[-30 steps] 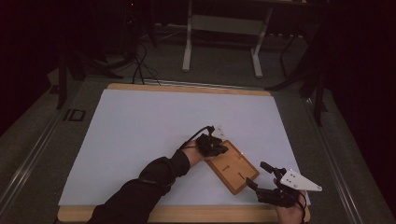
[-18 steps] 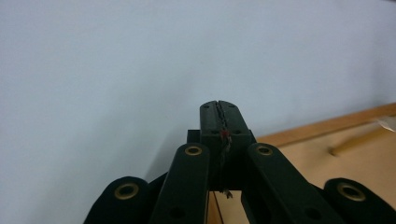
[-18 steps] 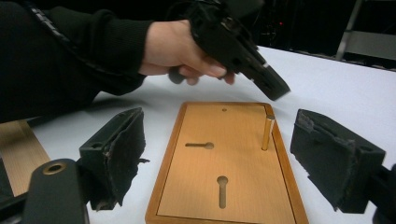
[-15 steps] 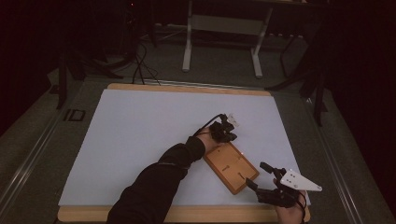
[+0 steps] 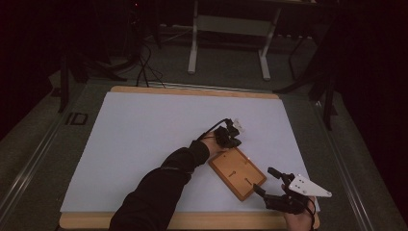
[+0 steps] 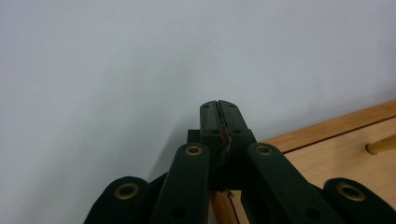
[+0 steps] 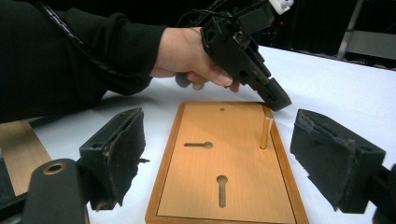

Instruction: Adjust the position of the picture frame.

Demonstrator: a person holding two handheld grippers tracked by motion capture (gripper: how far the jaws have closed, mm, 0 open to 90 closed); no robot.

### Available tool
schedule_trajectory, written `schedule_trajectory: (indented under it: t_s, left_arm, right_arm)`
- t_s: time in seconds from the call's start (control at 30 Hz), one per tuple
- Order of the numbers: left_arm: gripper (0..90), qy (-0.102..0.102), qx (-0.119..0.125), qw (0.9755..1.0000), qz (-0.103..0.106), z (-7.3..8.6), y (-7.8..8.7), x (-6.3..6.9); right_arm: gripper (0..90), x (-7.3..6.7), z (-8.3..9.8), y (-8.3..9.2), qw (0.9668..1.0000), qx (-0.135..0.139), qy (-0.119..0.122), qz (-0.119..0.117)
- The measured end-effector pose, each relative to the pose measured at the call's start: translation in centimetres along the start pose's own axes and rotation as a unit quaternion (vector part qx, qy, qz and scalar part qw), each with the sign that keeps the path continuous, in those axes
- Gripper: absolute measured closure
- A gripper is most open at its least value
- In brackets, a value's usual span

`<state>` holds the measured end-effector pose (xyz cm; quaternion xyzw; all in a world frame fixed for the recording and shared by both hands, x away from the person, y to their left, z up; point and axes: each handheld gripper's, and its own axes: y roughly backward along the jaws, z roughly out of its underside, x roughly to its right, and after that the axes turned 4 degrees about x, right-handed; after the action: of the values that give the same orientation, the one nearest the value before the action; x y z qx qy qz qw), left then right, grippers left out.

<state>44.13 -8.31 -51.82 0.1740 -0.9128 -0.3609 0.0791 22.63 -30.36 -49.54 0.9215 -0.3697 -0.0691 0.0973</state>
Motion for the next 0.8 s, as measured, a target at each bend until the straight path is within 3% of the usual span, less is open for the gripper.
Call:
schedule_trajectory:
  t_s: [0.33, 0.6, 0.8]
  left_arm:
    - [90.0, 0.008, -0.008, 0.9999, -0.007, 1.6, 1.8, 0.2]
    - [90.0, 0.005, -0.031, 0.9995, -0.005, 3.6, 3.5, 0.8]
    - [90.0, 0.008, -0.027, 0.9996, 0.000, 5.0, 4.8, 1.4]
  right_arm:
    - [17.4, 0.0, 0.0, 0.0, 1.0000, 0.000, 0.000, 0.001]
    - [17.3, -0.2, 0.0, -0.1, 1.0000, -0.001, 0.003, 0.002]
    - [17.3, -0.1, 0.0, -0.1, 1.0000, -0.002, -0.001, 0.003]
